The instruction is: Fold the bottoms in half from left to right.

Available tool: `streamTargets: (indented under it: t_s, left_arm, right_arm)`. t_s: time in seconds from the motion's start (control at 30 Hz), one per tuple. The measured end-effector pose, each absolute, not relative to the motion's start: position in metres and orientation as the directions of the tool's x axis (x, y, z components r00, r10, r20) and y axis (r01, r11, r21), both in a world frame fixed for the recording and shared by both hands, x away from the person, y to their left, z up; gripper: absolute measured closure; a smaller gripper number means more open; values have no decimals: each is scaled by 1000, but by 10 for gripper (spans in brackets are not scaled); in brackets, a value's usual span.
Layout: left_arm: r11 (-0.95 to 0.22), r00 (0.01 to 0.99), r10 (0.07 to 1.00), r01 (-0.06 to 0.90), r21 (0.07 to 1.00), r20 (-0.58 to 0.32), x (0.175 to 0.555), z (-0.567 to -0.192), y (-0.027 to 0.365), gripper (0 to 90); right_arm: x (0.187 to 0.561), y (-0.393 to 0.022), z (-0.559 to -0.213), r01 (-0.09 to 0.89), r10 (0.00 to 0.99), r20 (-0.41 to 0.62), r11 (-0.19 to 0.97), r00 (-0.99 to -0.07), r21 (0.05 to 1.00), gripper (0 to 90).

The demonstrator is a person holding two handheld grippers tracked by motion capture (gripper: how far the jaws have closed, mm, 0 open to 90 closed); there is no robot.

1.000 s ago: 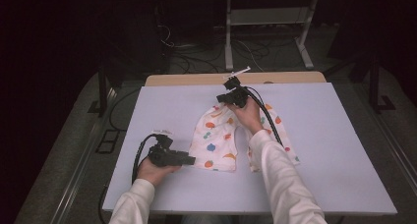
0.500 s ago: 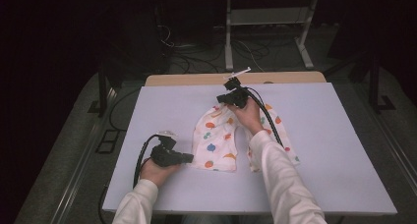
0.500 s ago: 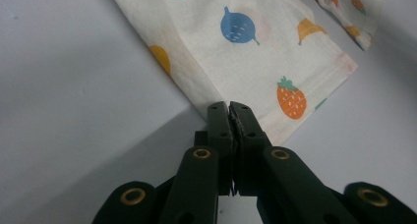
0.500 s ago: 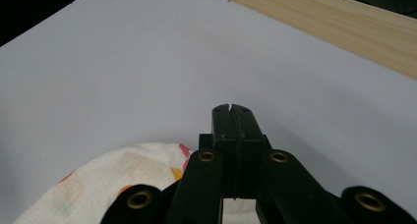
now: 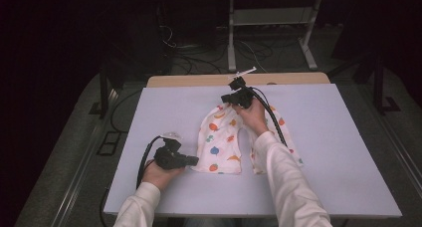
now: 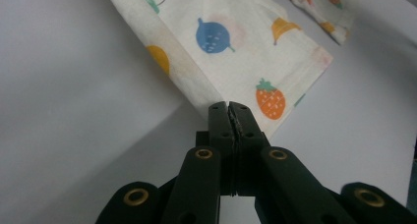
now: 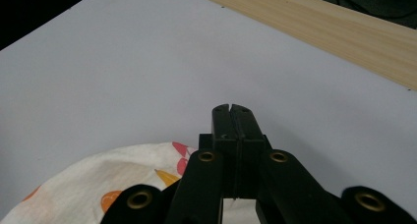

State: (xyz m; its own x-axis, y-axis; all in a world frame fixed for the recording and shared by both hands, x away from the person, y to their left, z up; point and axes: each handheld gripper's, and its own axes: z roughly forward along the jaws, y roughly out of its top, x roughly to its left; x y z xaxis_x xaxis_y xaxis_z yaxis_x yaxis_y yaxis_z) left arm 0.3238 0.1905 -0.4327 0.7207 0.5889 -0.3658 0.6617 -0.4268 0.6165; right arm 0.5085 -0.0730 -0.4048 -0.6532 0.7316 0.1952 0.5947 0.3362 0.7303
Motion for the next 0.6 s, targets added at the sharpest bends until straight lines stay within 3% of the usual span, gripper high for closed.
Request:
streamTargets:
  t_s: [0.6]
  left_arm:
    - [-453, 792, 500, 583, 674, -350, 321, -403, 158, 883]
  right_arm:
    - [509, -98, -388, 588, 754, 189, 302, -629, 750, 890]
